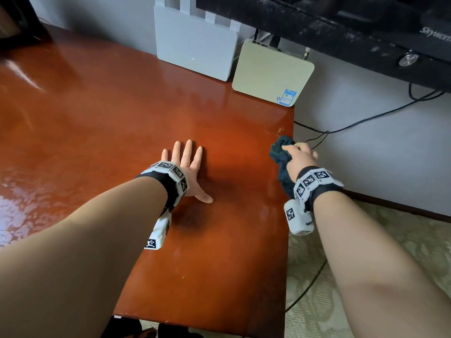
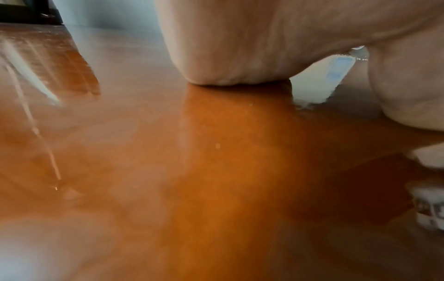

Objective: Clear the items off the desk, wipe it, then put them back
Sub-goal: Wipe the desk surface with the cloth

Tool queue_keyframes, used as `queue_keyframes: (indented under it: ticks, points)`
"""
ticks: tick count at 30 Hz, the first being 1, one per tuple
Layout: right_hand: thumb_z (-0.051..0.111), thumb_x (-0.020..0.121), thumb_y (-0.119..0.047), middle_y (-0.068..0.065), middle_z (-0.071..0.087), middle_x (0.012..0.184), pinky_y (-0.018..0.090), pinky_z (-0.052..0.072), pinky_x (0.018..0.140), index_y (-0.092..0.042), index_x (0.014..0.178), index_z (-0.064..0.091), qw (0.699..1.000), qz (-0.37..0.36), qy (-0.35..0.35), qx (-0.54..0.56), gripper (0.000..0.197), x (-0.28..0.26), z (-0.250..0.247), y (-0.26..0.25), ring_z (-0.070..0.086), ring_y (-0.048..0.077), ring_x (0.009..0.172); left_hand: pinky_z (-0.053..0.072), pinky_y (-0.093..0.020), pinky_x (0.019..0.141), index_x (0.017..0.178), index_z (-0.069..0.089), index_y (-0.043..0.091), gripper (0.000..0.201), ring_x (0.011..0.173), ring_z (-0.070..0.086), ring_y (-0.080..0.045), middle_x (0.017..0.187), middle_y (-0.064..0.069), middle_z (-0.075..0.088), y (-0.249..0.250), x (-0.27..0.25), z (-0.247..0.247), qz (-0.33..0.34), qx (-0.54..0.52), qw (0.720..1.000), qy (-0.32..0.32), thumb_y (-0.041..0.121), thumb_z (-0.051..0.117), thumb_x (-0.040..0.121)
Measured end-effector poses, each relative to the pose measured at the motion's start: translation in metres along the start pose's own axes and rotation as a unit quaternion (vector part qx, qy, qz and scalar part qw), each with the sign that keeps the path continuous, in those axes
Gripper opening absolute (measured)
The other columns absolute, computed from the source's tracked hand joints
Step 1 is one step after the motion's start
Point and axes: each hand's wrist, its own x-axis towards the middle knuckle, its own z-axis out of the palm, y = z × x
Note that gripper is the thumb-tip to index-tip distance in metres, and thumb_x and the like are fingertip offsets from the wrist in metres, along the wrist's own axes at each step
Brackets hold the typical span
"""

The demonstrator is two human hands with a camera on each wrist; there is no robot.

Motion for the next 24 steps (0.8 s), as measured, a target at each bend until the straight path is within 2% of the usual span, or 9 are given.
queue_keyframes:
  ticks: [4, 8, 10, 13, 16, 17, 19, 21, 24]
  points:
    - [0.041, 0.09, -0.001, 0.014, 0.035, 0.141, 0.039, 0.034, 0.104, -0.018, 0.131, 0.049, 0.992, 0.055, 0.081, 0.085, 0.046, -0.009, -0.019, 0.024, 0.035, 0.037, 0.127, -0.012, -0.051, 0.115, 0.145, -0.028, 0.024, 0.132, 0.141, -0.029, -0.029, 0.152, -0.003, -0.035, 0.0, 0.001, 0.0, -0.001, 0.0, 1.0, 0.003, 0.075, 0.063, 0.064]
    - [0.05, 0.08, 0.009, 0.015, 0.035, 0.131, 0.019, 0.029, 0.088, -0.011, 0.116, 0.051, 0.957, -0.066, 0.209, 0.19, 0.042, -0.029, -0.03, 0.0, 0.036, 0.025, 0.113, -0.013, -0.051, 0.115, 0.145, -0.027, 0.025, 0.132, 0.141, -0.029, -0.028, 0.152, -0.003, -0.034, 0.001, 0.0, 0.001, 0.003, -0.011, 1.0, 0.014, 0.073, 0.064, 0.063]
    - [0.058, 0.078, 0.005, 0.013, 0.037, 0.127, 0.016, 0.029, 0.087, -0.011, 0.11, 0.052, 0.965, -0.128, 0.15, 0.172, 0.037, -0.041, -0.027, -0.014, 0.036, 0.02, 0.108, -0.013, -0.05, 0.115, 0.146, -0.026, 0.025, 0.132, 0.141, -0.03, -0.028, 0.152, -0.003, -0.034, 0.001, -0.001, 0.002, 0.004, -0.014, 1.0, 0.02, 0.072, 0.065, 0.063]
    - [0.066, 0.082, -0.03, 0.002, 0.052, 0.106, 0.036, 0.032, 0.103, -0.025, 0.08, 0.054, 0.978, -0.204, -0.035, -0.014, 0.013, -0.056, -0.012, -0.015, 0.037, 0.022, 0.114, -0.014, -0.05, 0.115, 0.146, -0.025, 0.026, 0.132, 0.14, -0.031, -0.027, 0.152, -0.003, -0.034, 0.001, -0.002, 0.003, 0.007, -0.021, 1.0, 0.022, 0.072, 0.066, 0.063]
    - [0.061, 0.084, -0.041, -0.002, 0.053, 0.081, 0.042, 0.041, 0.095, -0.027, 0.058, 0.044, 0.977, -0.202, -0.036, 0.062, 0.034, -0.066, -0.007, -0.002, 0.047, 0.017, 0.094, -0.014, -0.05, 0.115, 0.146, -0.026, 0.026, 0.132, 0.14, -0.031, -0.027, 0.152, -0.003, -0.034, 0.0, 0.0, 0.003, 0.008, -0.019, 1.0, 0.02, 0.072, 0.066, 0.063]
    - [0.06, 0.084, -0.042, -0.001, 0.051, 0.085, 0.04, 0.043, 0.094, -0.024, 0.063, 0.049, 0.978, -0.19, 0.01, 0.086, 0.03, -0.063, -0.006, 0.001, 0.049, 0.019, 0.095, -0.013, -0.051, 0.115, 0.145, -0.026, 0.026, 0.132, 0.14, -0.03, -0.028, 0.152, -0.003, -0.034, 0.0, 0.0, 0.002, 0.007, -0.016, 1.0, 0.018, 0.073, 0.065, 0.063]
    - [0.06, 0.082, -0.05, 0.004, 0.044, 0.119, 0.039, 0.037, 0.103, -0.025, 0.1, 0.055, 0.989, -0.139, 0.016, 0.046, 0.031, -0.061, -0.004, -0.001, 0.039, 0.025, 0.121, -0.013, -0.051, 0.115, 0.145, -0.027, 0.025, 0.132, 0.141, -0.03, -0.029, 0.152, -0.003, -0.034, 0.0, 0.001, 0.002, 0.008, -0.01, 1.0, 0.012, 0.074, 0.064, 0.063]
    - [0.059, 0.079, -0.057, 0.001, 0.014, 0.152, 0.045, 0.023, 0.113, -0.036, 0.137, 0.03, 0.99, -0.113, -0.081, -0.011, 0.068, -0.058, 0.004, -0.01, 0.009, 0.03, 0.143, -0.011, -0.051, 0.115, 0.146, -0.026, 0.025, 0.132, 0.141, -0.028, -0.029, 0.153, -0.003, -0.033, 0.0, 0.002, 0.002, 0.006, 0.0, 1.0, 0.01, 0.075, 0.063, 0.062]
    - [0.058, 0.083, -0.053, 0.004, -0.001, 0.158, 0.044, 0.016, 0.116, -0.033, 0.148, 0.013, 0.984, -0.123, -0.122, -0.046, 0.081, -0.056, 0.021, -0.03, -0.004, 0.032, 0.146, -0.006, -0.049, 0.116, 0.149, -0.015, 0.029, 0.121, 0.144, -0.018, -0.028, 0.157, -0.006, -0.019, -0.001, 0.003, -0.007, 0.013, -0.01, 0.999, 0.039, 0.074, 0.061, 0.066]
